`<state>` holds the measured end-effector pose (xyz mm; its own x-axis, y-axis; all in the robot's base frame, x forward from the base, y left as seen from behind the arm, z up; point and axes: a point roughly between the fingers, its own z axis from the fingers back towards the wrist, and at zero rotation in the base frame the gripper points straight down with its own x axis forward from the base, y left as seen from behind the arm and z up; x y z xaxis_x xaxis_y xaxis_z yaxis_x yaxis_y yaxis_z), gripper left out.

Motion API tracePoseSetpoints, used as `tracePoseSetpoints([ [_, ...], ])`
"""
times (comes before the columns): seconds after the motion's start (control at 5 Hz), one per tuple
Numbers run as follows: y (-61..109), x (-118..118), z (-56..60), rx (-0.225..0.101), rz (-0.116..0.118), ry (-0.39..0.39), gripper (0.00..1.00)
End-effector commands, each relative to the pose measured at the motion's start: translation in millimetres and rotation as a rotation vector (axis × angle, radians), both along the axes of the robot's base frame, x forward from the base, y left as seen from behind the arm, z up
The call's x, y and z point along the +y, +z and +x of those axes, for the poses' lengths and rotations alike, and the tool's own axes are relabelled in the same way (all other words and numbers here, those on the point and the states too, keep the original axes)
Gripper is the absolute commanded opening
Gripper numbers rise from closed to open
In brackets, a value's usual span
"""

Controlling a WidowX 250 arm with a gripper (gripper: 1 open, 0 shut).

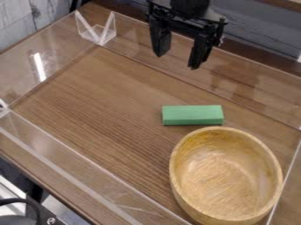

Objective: Put the green block in the brown bowl

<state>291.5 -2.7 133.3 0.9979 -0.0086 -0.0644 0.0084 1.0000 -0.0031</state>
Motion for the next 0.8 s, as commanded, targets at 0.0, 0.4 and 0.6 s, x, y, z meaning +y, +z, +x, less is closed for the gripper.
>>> tracePoseSetpoints([
  [0.0,1.3,9.3,-1.2,-0.01,-0.003,0.001,1.0],
  [0.4,10.4,33.7,-2.9,-0.044,-0.009,0.012,1.0],
  [0.6,11.8,40.9,-1.9,-0.052,-0.011,0.013,1.0],
])
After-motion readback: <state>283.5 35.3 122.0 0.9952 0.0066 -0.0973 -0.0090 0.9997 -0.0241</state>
